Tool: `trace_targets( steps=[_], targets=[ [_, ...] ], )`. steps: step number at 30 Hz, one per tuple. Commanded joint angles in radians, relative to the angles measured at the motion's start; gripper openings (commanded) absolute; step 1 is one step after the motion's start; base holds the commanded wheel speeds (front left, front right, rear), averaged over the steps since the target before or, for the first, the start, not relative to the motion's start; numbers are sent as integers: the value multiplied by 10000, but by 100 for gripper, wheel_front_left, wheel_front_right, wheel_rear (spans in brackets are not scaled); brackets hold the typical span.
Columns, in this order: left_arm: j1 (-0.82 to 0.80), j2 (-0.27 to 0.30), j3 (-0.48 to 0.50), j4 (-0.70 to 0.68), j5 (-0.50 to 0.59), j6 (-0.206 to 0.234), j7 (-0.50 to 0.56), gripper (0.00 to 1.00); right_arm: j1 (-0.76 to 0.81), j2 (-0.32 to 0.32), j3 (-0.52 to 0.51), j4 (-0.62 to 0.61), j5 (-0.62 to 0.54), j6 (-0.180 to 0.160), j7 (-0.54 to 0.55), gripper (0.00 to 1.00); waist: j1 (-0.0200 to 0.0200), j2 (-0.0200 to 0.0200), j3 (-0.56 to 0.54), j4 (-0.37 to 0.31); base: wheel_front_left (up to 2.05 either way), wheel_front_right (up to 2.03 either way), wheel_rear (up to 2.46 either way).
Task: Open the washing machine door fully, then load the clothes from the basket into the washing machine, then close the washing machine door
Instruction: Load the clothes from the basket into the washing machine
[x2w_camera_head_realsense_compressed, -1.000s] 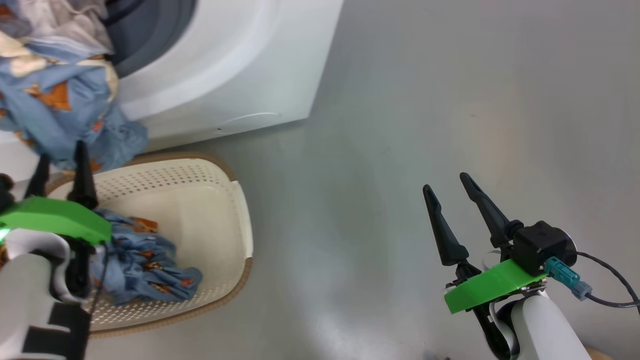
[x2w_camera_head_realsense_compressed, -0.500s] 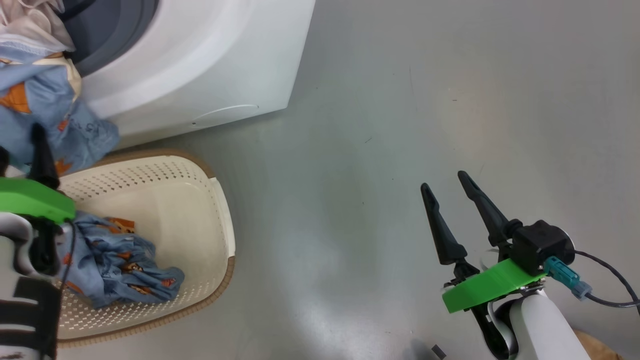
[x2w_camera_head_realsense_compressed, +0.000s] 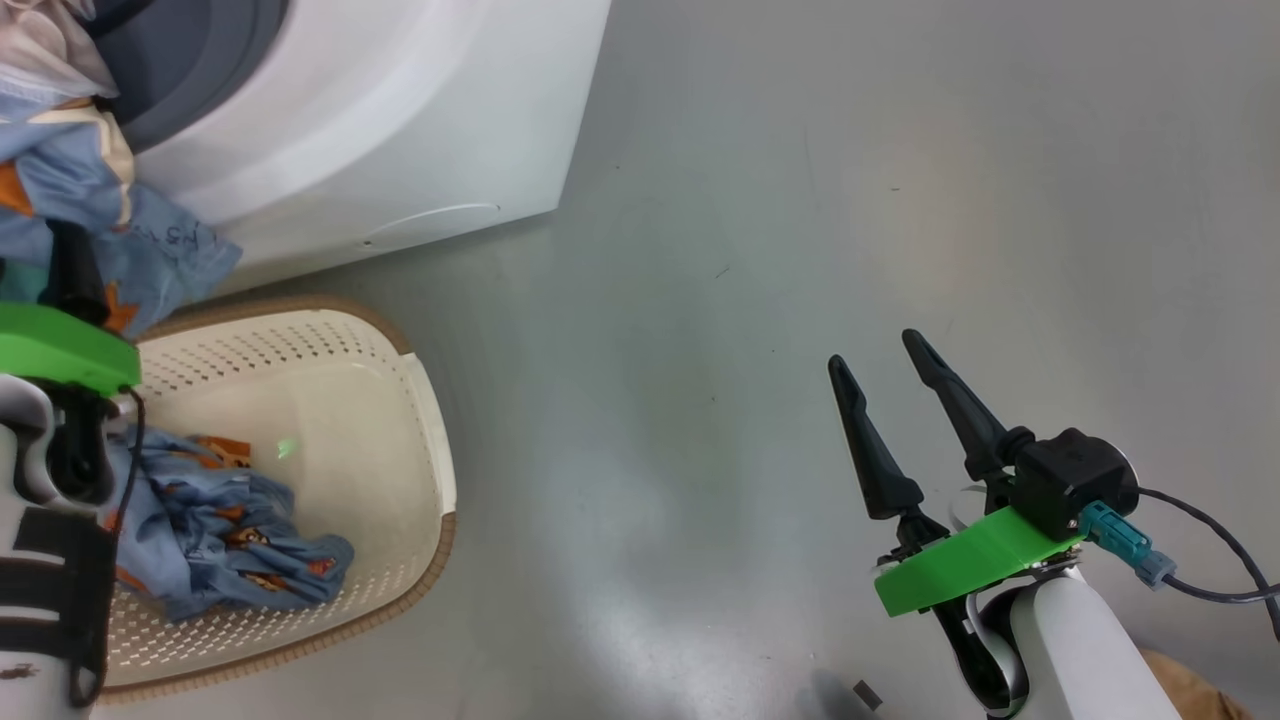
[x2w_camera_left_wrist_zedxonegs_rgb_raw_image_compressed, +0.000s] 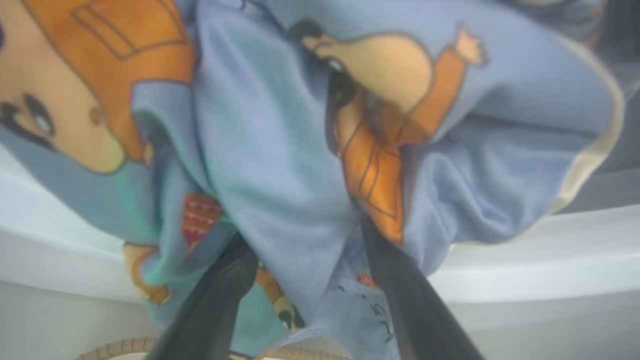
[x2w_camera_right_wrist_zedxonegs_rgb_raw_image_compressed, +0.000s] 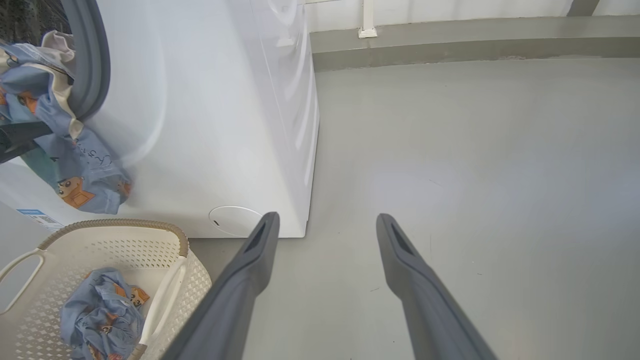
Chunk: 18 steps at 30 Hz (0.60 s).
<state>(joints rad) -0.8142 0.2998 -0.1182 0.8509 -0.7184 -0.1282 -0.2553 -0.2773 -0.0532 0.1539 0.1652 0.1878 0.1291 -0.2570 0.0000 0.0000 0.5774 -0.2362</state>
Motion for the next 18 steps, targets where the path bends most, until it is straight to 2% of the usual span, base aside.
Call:
trace_targets(
  steps=[1,2,3,7,8,9,18],
  targets=[
    [-194,508,290,-281,50,-23,-61,98,-33,30,267,-180,86,16,-48,100,0,0,6,-21,0,0,0],
    [-205,512,353,-337,96,-23,-61,80,-40,30,269,-177,99,16,-48,100,0,0,7,-34,0,0,0],
    [-205,515,415,-391,154,-24,-61,53,-44,30,270,-176,111,16,-48,100,0,0,6,-45,0,0,0],
    [-158,493,581,-514,339,-24,-62,26,-32,30,259,-167,149,16,-48,100,0,0,-17,-60,0,0,0],
    [-151,487,607,-529,371,-24,-63,11,-27,30,249,-163,156,16,-48,100,0,0,-25,-52,0,0,0],
    [-147,482,634,-539,397,-24,-63,0,-20,30,239,-159,162,16,-48,100,0,0,-36,-40,0,0,0],
    [284,260,951,-1107,621,-24,-64,0,87,30,157,-109,124,16,-48,100,0,0,-307,160,0,0,0]
  ],
)
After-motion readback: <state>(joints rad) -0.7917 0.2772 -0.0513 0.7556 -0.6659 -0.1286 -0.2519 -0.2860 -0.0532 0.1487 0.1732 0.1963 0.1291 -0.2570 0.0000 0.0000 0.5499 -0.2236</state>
